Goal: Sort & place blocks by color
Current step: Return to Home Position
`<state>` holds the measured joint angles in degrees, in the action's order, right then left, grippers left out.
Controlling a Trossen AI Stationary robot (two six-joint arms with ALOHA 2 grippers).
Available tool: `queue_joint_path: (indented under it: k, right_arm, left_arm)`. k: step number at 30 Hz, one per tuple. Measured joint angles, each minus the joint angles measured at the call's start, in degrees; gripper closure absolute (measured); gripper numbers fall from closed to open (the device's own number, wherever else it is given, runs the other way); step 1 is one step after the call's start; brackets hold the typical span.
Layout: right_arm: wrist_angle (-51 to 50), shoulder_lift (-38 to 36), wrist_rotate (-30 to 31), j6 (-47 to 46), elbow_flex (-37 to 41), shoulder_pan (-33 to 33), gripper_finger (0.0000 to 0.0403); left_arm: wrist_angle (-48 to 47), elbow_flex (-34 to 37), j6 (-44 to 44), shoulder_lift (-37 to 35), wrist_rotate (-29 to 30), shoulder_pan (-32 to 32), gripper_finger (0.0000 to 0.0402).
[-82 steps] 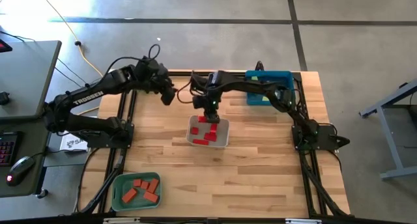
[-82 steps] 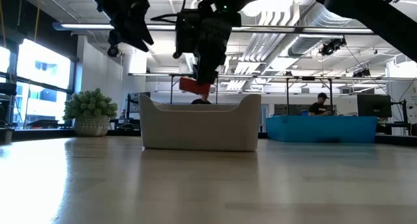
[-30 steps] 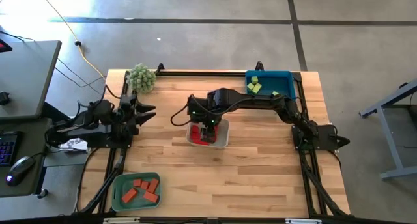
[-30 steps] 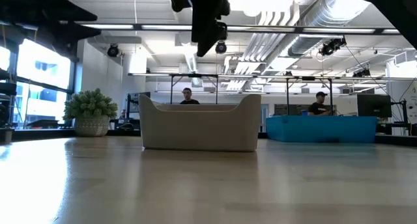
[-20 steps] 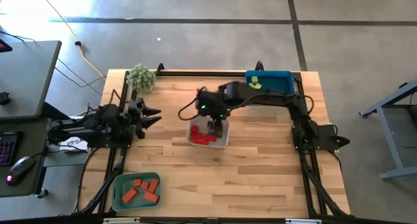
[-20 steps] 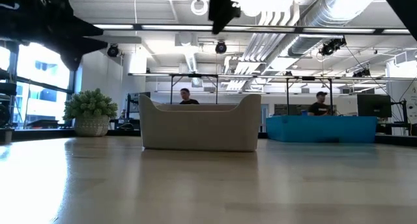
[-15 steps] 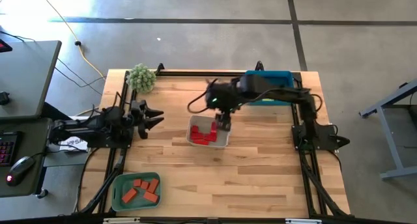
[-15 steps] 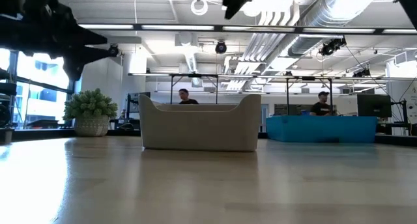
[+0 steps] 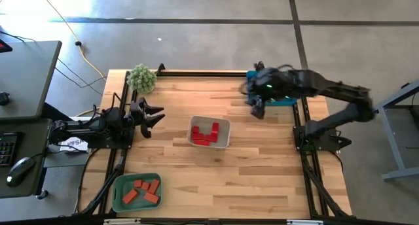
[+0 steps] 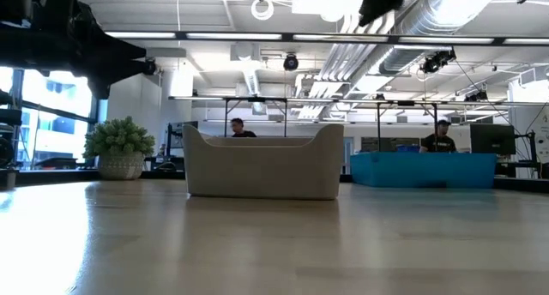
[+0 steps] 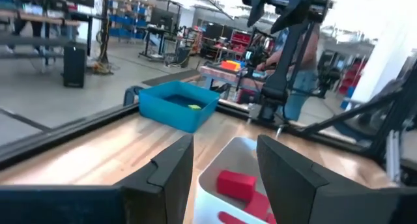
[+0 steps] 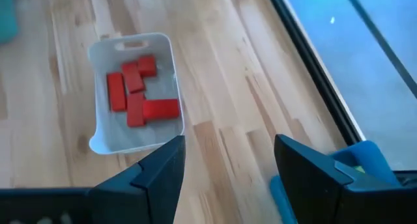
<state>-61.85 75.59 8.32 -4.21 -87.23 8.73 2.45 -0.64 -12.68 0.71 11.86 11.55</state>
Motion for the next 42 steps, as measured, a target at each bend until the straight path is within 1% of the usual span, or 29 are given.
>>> queue_joint_path:
  k: [4,10,16,21,26,34,42]
  right_arm:
    - [9.91,-11.62,-0.01,-1.43,14.43,0.27,0.0181]
    - [23.18,-25.51,-0.16,-3.3,31.57,0.26,0.0181]
    - [32.26,-36.4,-0.15,-4.73,47.32,0.24,0.0181]
    - [38.42,-43.89,-0.11,-7.24,57.93,0.24,0.0181]
    - [40.49,-50.64,0.08,-9.03,64.77,0.24,0.0181]
    - [40.69,-61.51,0.18,-9.59,69.2,0.24,0.0181]
    - [42.94,-73.43,-0.29,-14.19,75.84,0.24,0.0181]
  left_arm:
    - [-0.03,0.0,3.59,0.0,-0.02,0.0,0.0243]
    - [-0.04,0.0,4.9,0.0,-0.04,0.0,0.0243]
    - [-0.04,0.0,5.39,0.01,-0.04,0.0,0.0243]
    - [-0.04,0.0,5.4,0.02,-0.07,0.0,0.0243]
    - [-0.04,0.0,5.39,0.02,-0.09,0.0,0.0243]
    - [-0.04,0.0,5.39,0.02,-0.11,0.0,0.0243]
    - [-0.04,-0.01,5.39,0.02,-0.11,-0.01,0.0243]
